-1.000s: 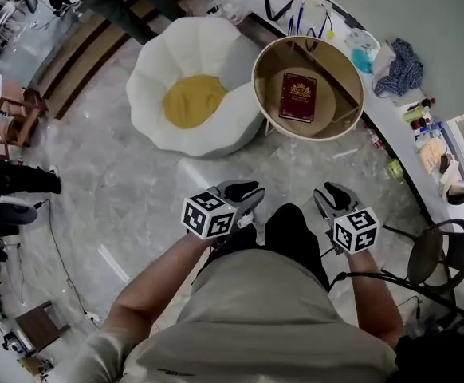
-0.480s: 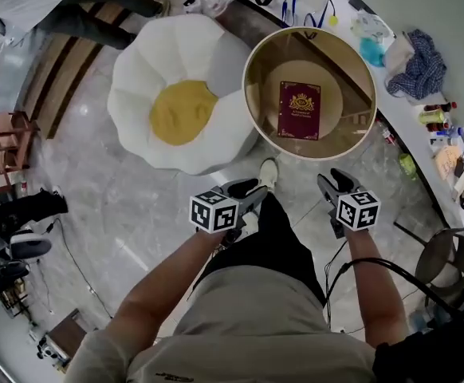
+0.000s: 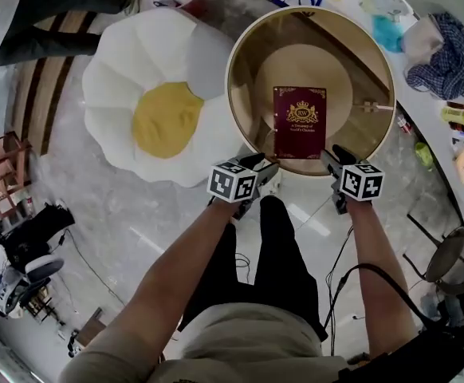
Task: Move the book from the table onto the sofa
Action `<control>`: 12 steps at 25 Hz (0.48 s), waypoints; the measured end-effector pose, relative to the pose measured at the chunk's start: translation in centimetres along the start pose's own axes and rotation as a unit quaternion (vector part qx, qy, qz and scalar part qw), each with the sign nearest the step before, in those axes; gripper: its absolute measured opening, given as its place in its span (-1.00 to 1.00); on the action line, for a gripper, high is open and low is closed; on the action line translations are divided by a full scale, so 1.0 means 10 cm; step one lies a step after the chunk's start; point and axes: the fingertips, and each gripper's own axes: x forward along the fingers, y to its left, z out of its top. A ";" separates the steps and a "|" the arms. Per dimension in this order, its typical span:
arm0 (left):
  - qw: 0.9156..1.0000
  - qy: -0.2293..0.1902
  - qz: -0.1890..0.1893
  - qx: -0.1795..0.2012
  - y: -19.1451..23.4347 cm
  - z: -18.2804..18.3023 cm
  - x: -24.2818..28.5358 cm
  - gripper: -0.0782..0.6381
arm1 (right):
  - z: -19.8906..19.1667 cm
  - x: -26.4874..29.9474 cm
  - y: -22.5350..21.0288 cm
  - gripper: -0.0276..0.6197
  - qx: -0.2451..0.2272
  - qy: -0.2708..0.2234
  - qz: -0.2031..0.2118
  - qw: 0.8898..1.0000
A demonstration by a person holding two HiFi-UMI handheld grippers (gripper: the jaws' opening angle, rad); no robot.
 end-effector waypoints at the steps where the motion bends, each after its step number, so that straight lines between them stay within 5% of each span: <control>1: 1.000 0.004 -0.001 -0.007 0.10 0.02 0.11 -0.21 | -0.01 0.10 -0.08 -0.29 0.013 0.001 0.000 1.000; 7: 0.999 -0.009 -0.018 -0.047 0.57 0.33 0.66 -0.18 | 0.14 0.58 -0.34 -0.29 0.071 -0.019 0.044 0.996; 12: 0.996 -0.002 -0.039 -0.075 0.66 0.22 0.91 -0.18 | 0.05 0.75 -0.34 -0.31 0.087 0.005 0.059 0.994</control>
